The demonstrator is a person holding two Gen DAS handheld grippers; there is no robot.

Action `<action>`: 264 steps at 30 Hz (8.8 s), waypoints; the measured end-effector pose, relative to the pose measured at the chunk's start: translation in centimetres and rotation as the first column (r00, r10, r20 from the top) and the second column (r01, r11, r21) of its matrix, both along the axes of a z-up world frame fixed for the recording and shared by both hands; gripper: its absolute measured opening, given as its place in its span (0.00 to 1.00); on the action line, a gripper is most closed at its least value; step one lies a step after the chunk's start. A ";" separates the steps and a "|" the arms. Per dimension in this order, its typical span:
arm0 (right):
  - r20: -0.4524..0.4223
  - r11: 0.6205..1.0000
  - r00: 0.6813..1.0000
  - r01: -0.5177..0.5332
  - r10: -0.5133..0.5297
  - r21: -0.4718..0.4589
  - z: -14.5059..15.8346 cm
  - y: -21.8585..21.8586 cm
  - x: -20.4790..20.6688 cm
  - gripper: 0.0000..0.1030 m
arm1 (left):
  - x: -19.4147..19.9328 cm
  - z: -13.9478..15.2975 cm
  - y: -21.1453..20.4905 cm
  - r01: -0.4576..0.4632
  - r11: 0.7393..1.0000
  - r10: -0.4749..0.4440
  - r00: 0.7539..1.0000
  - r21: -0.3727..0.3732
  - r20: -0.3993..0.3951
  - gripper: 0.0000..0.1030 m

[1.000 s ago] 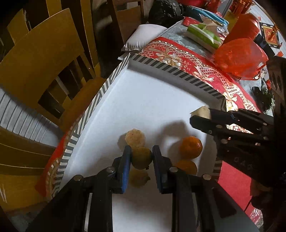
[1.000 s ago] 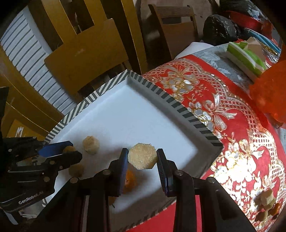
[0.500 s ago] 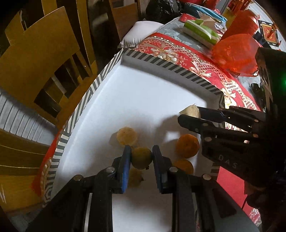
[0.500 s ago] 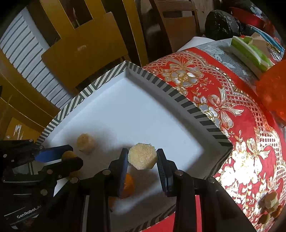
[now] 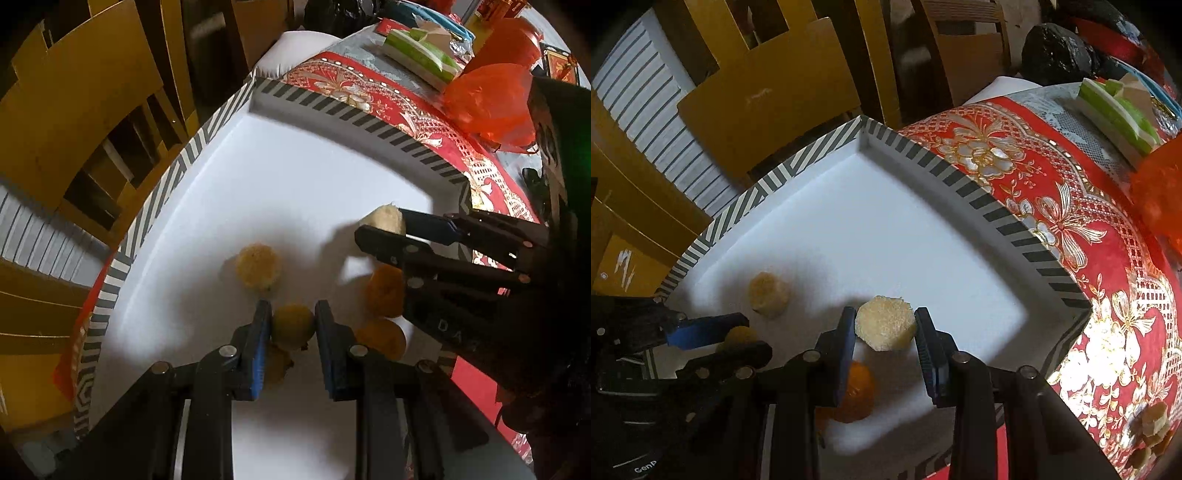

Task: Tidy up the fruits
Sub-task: 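Open both tools to release the kiwi and beige slice into the tray, then move both open tools back over the remaining fruits, then grasp a beige slice with the left tool while the right tool grasps a brown kiwi, then carry the beige slice and kiwi over the white tray and lower them with both tools, then open both tools to release the slice and kiwi into the tray, then move both open tools back over the remaining fruits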

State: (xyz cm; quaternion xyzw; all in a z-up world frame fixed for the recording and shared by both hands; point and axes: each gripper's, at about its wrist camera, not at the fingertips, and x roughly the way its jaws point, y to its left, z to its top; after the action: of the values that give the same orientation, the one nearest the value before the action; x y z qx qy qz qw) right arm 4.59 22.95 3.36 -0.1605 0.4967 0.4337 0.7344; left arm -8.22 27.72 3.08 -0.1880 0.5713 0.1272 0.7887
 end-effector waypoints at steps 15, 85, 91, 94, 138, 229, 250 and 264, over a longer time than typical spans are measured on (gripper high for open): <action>0.001 0.987 0.994 0.111 -0.111 0.113 3.6 -5.2 0.2 0.58 | 0.4 1.9 -1.4 -0.008 0.998 0.006 0.999 0.065 0.031 0.64; -0.121 0.834 0.836 0.546 -0.536 0.076 2.0 -36.2 3.0 0.71 | 21.8 -0.1 -22.6 0.360 0.931 -0.363 0.931 0.066 0.039 0.77; -0.121 0.850 0.850 0.522 -0.512 0.074 1.8 -35.7 3.2 0.71 | 23.1 -1.2 -23.7 0.359 0.932 -0.360 0.933 0.050 0.023 0.72; -0.115 0.855 0.857 0.512 -0.502 0.084 1.8 -35.5 3.4 0.71 | 23.3 -1.7 -24.4 0.381 0.922 -0.383 0.924 0.064 0.016 0.43; 0.019 0.916 0.920 0.387 -0.391 0.108 5.0 -29.5 -0.6 0.25 | 10.3 6.0 -20.3 0.290 0.952 -0.302 0.943 0.097 0.140 0.33; -0.057 1.000 0.998 -0.004 0.005 0.008 1.0 -3.5 -1.2 0.28 | -0.3 1.0 -0.8 -0.044 0.997 0.043 0.999 0.064 0.015 0.33; -0.018 0.989 0.995 0.103 -0.102 0.109 4.7 -8.4 -1.9 0.65 | 0.1 3.9 -2.1 -0.082 0.990 0.075 0.995 0.113 0.070 0.72; -0.025 0.948 0.956 0.293 -0.292 0.125 5.8 -20.3 -1.3 0.71 | 3.9 5.7 -11.7 0.078 0.991 -0.088 0.991 0.106 0.099 0.74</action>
State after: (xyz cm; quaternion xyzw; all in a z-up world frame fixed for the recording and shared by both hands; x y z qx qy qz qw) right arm 3.29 2.67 9.13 -0.0366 0.4884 0.3515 0.7978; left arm -4.32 16.00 8.83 -0.1297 0.5297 0.1133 0.8305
